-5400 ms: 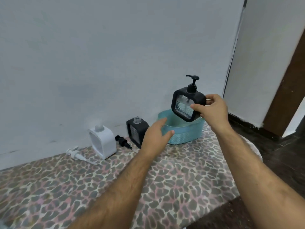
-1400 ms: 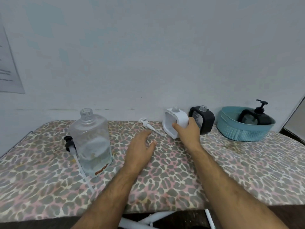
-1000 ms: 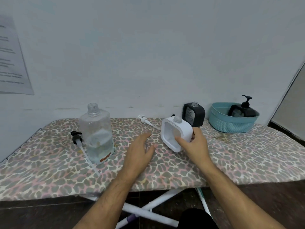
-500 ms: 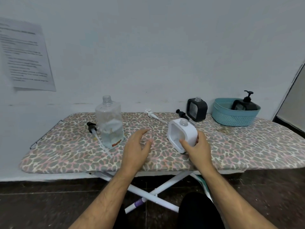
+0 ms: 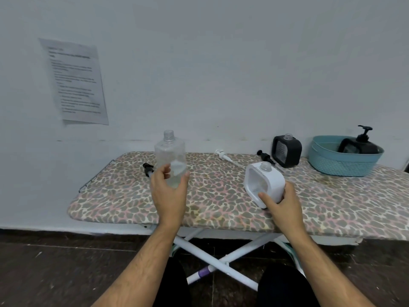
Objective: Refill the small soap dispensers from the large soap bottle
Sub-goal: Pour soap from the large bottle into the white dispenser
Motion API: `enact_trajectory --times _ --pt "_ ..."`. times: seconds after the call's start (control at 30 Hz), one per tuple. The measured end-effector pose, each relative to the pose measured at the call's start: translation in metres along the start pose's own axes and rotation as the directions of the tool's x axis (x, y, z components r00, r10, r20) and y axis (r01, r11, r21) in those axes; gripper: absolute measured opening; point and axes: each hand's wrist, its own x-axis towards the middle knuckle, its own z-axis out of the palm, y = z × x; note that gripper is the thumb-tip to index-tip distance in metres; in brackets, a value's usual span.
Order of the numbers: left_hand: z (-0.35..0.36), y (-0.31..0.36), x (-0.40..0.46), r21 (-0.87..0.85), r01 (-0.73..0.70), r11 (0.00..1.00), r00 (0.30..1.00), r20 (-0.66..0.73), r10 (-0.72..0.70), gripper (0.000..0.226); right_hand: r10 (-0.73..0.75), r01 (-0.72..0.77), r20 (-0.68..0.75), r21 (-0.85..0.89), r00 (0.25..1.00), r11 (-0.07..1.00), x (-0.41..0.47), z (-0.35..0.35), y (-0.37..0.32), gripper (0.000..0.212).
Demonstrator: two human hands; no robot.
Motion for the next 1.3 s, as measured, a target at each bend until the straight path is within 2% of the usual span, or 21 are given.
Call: enact_trajectory --times 0.13,0.3,0.47,0.63,0.8,0.9,1.0,1.1,1.23,1.3 --pt "-0.002 -0.006 0.023 0.058 0.086 0.995 0.996 0.012 -0.087 0.092 -0.006 0.006 -0.012 -0.013 1.0 1.0 0.001 0.001 0.001 0.062" --pt "0.004 -0.019 0.049 0.03 0.2 0.979 0.97 0.137 -0.203 0.121 0.005 -0.005 -0.003 -0.021 1.0 1.0 0.002 0.001 0.002 0.064" --pt "0.011 -0.025 0.058 -0.052 0.256 0.965 0.945 0.223 -0.238 0.12 0.018 -0.018 0.005 -0.001 1.0 1.0 0.003 0.002 0.002 0.061" --pt "0.015 -0.034 0.062 -0.04 0.227 0.973 0.952 0.221 -0.213 0.106 0.01 -0.01 0.003 -0.005 1.0 1.0 0.002 0.001 0.002 0.058" --pt "0.017 -0.032 0.058 0.0 0.189 0.982 0.961 0.206 -0.185 0.08 0.0 0.0 0.004 -0.022 1.0 1.0 0.003 0.001 0.002 0.06" --pt "0.02 -0.021 0.051 -0.004 0.154 0.988 0.96 0.237 -0.149 0.076 0.02 -0.02 0.021 0.009 1.0 1.0 0.003 0.0 0.002 0.061" --pt "0.026 -0.004 0.042 -0.024 0.126 0.992 0.948 0.298 -0.113 0.072 0.033 -0.034 0.023 0.037 0.999 0.999 0.003 -0.001 0.0 0.072" --pt "0.031 0.013 0.035 0.0 0.058 0.998 0.931 0.362 -0.054 0.081 0.038 -0.04 0.034 0.063 0.999 0.997 0.004 -0.004 -0.005 0.078" --pt "0.038 0.027 0.025 0.088 -0.08 0.993 0.884 0.467 0.03 0.085 0.04 -0.042 0.031 0.067 0.999 0.997 0.004 -0.008 -0.008 0.057" --pt "0.04 0.032 0.022 0.142 -0.16 0.977 0.859 0.508 0.067 0.088 0.043 -0.044 0.014 0.064 0.999 0.997 0.002 -0.01 -0.008 0.056"
